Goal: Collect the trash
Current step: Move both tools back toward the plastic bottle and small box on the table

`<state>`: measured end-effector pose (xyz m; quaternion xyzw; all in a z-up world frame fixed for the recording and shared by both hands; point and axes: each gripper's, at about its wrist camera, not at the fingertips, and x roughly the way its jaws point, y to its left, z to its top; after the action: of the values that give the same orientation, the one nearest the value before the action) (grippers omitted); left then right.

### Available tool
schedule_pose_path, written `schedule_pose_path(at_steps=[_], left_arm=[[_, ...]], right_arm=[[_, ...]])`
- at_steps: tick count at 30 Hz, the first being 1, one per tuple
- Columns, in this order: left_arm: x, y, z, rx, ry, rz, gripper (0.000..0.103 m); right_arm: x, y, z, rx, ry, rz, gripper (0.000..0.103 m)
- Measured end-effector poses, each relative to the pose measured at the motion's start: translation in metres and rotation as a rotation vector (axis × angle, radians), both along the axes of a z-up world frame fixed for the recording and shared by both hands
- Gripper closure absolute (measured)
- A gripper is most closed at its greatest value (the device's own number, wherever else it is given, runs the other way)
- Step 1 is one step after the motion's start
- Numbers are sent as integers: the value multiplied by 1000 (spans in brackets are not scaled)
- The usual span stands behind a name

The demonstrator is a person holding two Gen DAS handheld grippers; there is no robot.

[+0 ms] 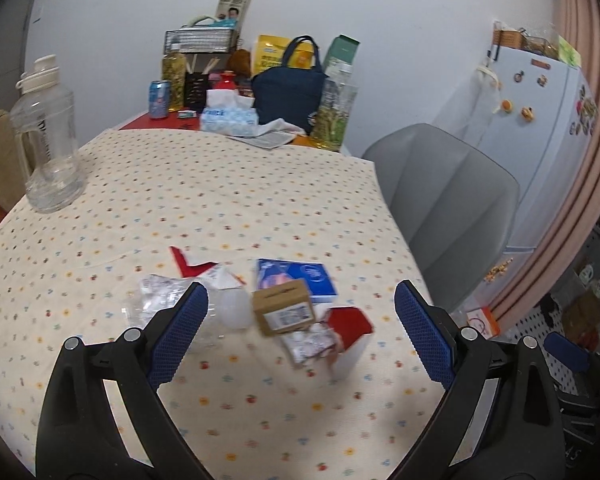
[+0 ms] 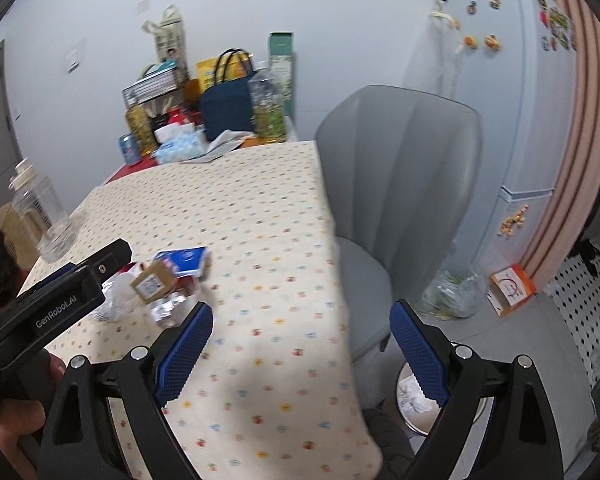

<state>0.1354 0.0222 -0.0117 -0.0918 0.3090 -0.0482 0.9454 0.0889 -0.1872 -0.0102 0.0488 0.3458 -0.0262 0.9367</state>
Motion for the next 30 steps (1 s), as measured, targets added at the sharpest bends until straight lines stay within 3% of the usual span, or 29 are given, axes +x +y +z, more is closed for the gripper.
schedule_pose_path(at_steps=[13,22,25,30], left_arm=[[3,52,-17,7,43,116,10],[6,77,-28,16,71,175,10],[8,81,-31,21,83,189,10],[15,76,-35,26,93,181,10]], right_arm=[[28,48,-20,17,42,119,19],[54,68,-37,48,80,168,32],[60,73,-44,65,98,194,44],[67,74,-55,97,135,226,84]])
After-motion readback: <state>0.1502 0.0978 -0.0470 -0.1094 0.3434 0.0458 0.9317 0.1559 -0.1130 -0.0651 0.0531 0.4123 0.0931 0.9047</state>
